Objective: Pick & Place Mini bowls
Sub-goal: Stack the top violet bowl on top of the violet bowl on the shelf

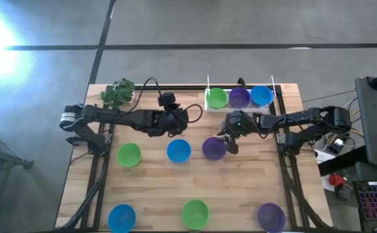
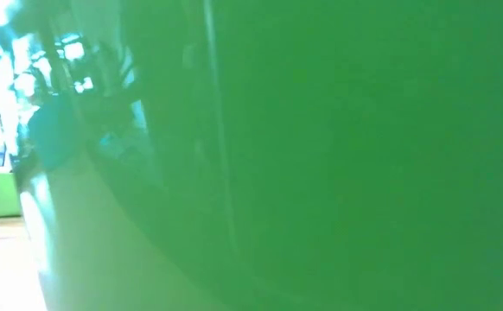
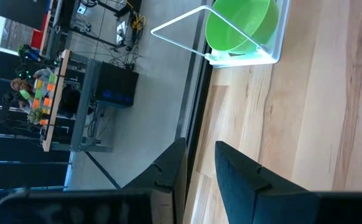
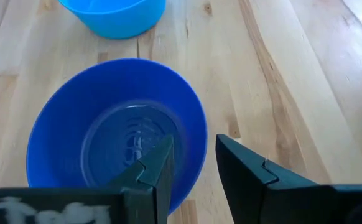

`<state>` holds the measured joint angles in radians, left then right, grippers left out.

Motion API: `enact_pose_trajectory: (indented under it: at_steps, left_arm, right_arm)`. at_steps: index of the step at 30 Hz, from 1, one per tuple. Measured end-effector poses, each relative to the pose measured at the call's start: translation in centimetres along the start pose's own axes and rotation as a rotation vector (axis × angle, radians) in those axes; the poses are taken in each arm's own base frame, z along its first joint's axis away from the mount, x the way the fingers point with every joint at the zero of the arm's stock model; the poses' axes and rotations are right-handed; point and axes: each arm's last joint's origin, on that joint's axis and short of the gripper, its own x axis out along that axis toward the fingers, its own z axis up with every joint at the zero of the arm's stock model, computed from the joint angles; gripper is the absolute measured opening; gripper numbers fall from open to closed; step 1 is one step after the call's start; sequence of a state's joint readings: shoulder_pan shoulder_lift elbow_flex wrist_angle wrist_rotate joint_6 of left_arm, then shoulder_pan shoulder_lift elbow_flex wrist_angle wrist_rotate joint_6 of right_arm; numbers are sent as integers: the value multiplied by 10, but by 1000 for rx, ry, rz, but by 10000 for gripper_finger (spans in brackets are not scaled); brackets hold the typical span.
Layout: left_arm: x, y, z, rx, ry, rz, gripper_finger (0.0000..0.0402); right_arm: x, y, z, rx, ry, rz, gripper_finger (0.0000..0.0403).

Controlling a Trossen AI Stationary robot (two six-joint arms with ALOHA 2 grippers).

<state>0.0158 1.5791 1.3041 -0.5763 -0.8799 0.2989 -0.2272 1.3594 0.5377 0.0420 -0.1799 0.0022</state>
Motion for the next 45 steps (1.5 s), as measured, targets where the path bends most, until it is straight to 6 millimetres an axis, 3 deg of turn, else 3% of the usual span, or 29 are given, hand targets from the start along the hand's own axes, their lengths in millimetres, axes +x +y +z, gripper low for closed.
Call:
enact_pose_trajectory:
  at_steps: [18,30,35,41,45]
  left_arm:
    - [0,0,0,0,0,0,85]
    - [0,0,0,19,1,0,85]
    - [0,0,0,21,1,0,85]
    - [0,0,0,21,1,0,85]
    - [0,0,0,21,1,0,85]
  right_arm:
    - [1,0,-4,19,9,-1,110]
    - [35,-6,-13,3,64,6,100]
    - [40,-7,-11,-9,70,9,77]
    - [36,-6,-7,-2,52,15,16]
    - [33,-6,-6,37,52,12,13]
